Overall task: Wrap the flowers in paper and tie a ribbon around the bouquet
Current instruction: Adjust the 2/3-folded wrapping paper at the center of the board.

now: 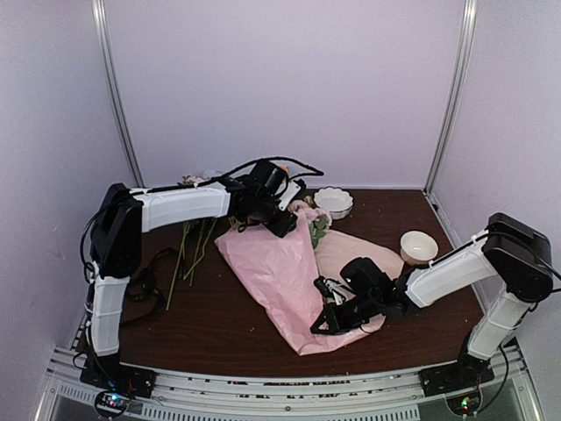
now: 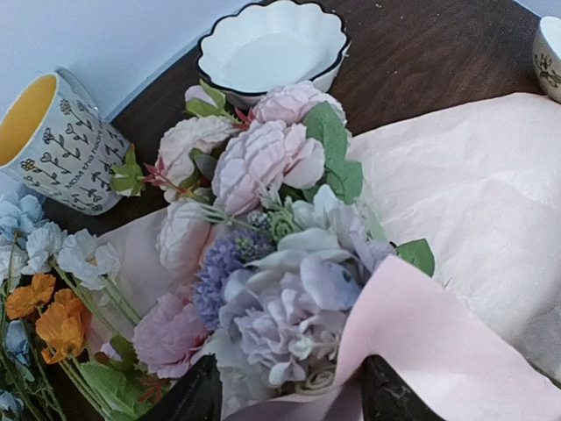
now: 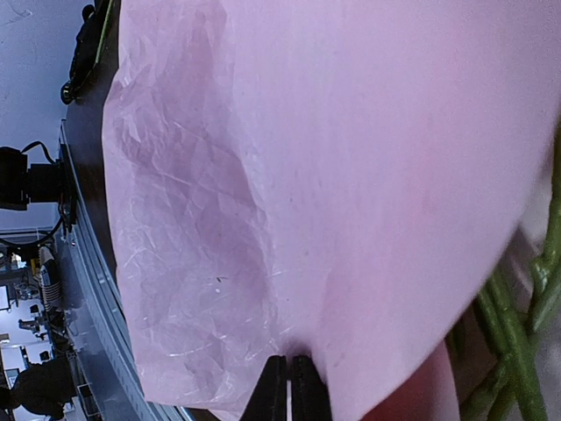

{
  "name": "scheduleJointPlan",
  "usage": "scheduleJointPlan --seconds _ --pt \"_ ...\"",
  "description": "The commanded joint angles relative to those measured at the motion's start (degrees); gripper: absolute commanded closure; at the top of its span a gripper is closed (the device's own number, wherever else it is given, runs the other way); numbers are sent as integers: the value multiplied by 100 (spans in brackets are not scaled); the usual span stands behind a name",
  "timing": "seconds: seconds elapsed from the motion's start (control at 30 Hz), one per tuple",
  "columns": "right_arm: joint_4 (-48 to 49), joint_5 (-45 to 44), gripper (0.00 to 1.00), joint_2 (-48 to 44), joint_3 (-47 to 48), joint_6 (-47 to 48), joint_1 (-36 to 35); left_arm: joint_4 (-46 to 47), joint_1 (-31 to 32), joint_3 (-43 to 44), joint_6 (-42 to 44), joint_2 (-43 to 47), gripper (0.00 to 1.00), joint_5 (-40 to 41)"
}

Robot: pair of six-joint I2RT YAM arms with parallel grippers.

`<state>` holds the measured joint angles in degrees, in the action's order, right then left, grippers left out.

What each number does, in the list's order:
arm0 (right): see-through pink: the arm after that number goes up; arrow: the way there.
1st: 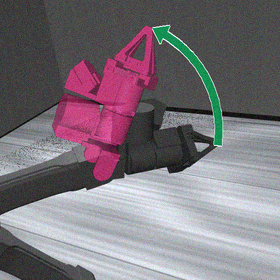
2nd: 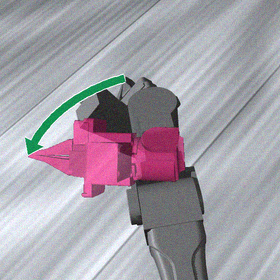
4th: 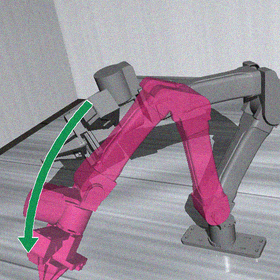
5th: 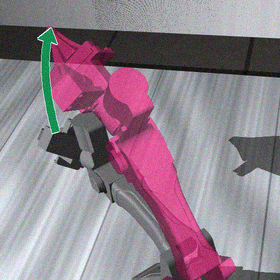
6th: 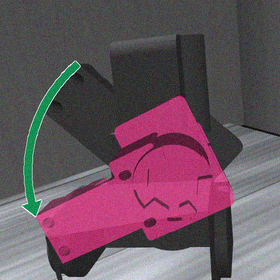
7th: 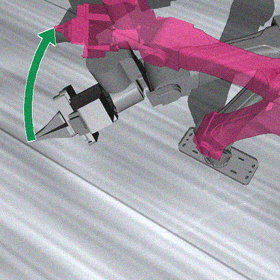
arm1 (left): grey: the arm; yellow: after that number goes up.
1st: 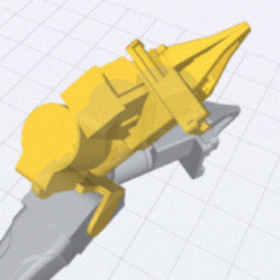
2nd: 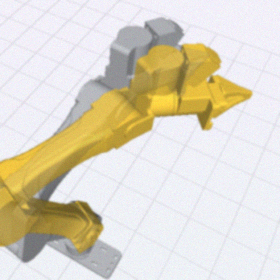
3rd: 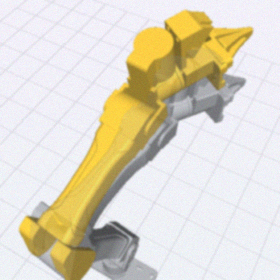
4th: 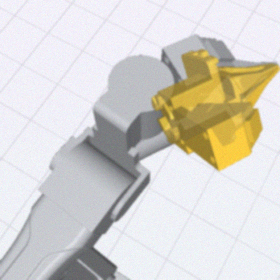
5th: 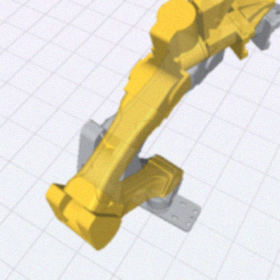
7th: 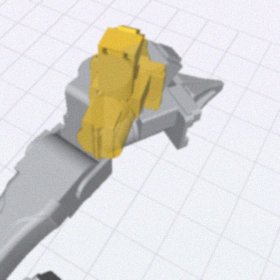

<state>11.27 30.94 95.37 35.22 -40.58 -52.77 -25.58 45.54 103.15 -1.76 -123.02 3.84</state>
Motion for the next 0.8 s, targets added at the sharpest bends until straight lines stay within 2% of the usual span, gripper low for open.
scheduleJointPlan --seconds 0.0,0.17,0.4,0.53,0.67,0.77 --pt "-476 -270 96 25 -103 3 -41 -122 60 408 110 -596 42 -120" --pt "-695 -332 96 -99 1 32 -57 -156 67 506 10 -935 42 -156" --pt "-1110 -415 96 -389 265 105 -88 -144 61 491 -95 -1198 42 200" --pt "-1439 -572 92 -1115 379 103 -84 -140 60 450 -80 -1233 42 323" --pt "-2417 -1565 83 -2032 523 106 104 -126 60 391 -58 -1233 42 378" --pt "-3121 -2386 75 -2663 319 5 664 -102 60 357 -59 -1228 42 364"
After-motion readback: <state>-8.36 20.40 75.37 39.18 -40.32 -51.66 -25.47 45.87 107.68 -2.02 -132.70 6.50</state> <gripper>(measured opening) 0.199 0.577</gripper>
